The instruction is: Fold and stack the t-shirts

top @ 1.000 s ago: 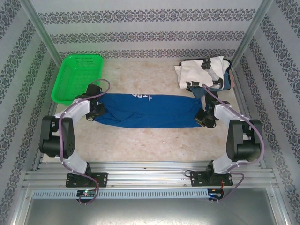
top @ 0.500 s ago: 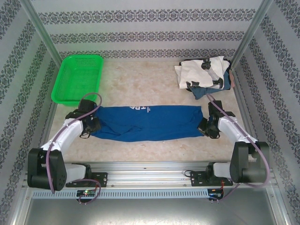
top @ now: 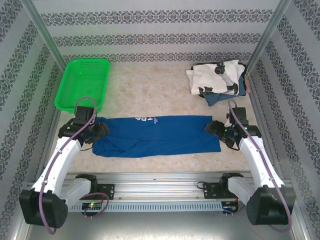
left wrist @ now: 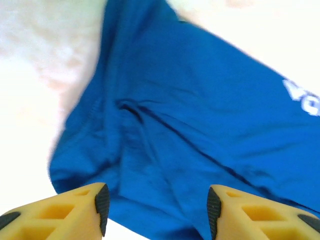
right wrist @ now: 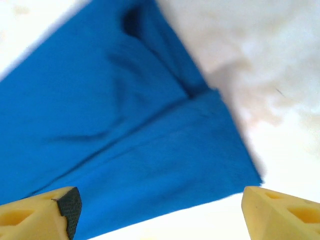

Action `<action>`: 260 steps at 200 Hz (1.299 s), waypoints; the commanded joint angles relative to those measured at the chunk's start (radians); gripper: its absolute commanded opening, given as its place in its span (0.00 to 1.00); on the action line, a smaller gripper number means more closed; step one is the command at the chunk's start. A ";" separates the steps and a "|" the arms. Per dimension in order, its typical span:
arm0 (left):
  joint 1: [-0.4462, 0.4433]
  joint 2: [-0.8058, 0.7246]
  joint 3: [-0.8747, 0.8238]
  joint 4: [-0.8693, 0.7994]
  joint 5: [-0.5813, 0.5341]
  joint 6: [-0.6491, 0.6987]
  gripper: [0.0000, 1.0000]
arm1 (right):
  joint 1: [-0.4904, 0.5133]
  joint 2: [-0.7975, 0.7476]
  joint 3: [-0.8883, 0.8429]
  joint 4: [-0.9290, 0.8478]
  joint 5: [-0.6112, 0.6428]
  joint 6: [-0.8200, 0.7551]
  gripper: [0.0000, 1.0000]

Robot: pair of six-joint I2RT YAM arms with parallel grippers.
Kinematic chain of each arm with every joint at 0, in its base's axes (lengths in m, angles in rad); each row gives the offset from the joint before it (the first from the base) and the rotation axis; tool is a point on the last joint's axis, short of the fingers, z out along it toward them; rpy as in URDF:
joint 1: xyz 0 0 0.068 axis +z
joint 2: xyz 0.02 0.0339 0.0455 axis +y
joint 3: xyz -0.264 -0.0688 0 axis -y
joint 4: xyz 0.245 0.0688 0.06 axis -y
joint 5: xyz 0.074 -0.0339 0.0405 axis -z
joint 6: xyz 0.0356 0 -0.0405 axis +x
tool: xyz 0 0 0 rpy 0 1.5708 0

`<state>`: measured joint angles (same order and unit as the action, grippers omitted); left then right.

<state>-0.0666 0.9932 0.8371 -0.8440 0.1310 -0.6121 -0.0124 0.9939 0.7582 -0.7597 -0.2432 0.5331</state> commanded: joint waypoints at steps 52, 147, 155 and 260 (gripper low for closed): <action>-0.016 -0.019 -0.192 0.153 0.247 -0.394 0.56 | 0.160 -0.025 -0.003 0.003 -0.137 -0.042 0.89; 0.011 0.258 -0.221 0.406 0.171 -0.496 0.47 | 0.205 -0.009 0.006 0.016 -0.121 -0.048 0.89; 0.011 0.272 -0.220 0.409 0.166 -0.498 0.47 | 0.205 -0.006 0.007 0.014 -0.120 -0.051 0.89; 0.016 0.365 -0.123 0.445 0.162 -0.462 0.00 | 0.204 0.021 0.036 0.017 -0.104 -0.056 0.89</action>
<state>-0.0631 1.3628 0.6525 -0.4099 0.3058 -1.1034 0.1814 1.0100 0.7723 -0.7513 -0.3573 0.4931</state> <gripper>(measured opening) 0.057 0.891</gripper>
